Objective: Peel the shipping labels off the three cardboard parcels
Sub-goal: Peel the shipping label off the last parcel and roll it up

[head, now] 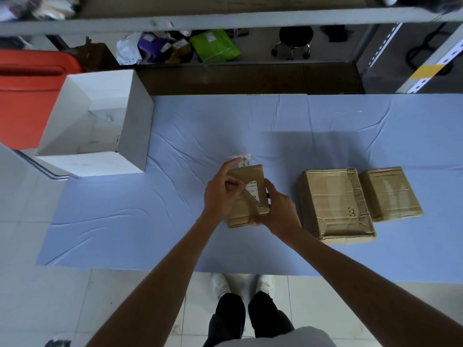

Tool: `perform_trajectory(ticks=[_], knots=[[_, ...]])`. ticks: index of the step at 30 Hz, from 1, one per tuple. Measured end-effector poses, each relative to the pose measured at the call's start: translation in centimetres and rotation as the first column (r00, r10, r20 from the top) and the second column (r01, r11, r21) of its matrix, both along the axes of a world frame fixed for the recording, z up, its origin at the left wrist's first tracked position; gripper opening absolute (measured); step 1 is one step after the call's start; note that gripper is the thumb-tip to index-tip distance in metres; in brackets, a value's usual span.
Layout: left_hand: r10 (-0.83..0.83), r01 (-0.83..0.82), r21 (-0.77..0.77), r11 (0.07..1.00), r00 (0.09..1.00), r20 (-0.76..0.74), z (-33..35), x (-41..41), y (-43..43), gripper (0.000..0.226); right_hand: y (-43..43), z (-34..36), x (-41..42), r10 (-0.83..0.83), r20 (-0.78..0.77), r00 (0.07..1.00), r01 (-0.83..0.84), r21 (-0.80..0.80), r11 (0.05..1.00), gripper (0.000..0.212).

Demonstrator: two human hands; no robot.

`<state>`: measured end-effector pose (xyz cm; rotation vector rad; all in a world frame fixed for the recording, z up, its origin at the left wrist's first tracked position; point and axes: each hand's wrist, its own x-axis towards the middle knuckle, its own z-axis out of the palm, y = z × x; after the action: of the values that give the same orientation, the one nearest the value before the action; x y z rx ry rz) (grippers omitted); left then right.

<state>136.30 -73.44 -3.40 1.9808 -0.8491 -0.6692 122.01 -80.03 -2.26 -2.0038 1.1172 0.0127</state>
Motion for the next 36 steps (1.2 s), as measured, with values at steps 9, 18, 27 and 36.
perform_trajectory(ticks=[9,18,27,36], knots=[[0.014,-0.014,-0.016,1.0,1.0,-0.013,0.0,-0.19,0.06,0.063,0.03,-0.24,-0.48,0.017,0.01,1.0,-0.017,0.023,1.0,0.117],[0.021,-0.023,-0.03,0.999,0.998,-0.063,0.0,-0.31,0.18,0.065,-0.28,-0.4,-0.84,0.006,0.069,0.998,-0.013,0.096,0.995,0.121],[0.018,-0.024,-0.067,0.997,0.996,-0.089,-0.16,-0.41,0.24,0.066,-0.34,-0.57,-0.91,-0.011,0.093,0.996,0.002,0.098,0.995,0.115],[0.014,-0.022,-0.065,0.998,0.993,-0.121,0.11,-0.44,0.43,0.069,-0.19,-0.74,-0.83,-0.001,0.086,0.996,-0.005,0.074,0.997,0.111]])
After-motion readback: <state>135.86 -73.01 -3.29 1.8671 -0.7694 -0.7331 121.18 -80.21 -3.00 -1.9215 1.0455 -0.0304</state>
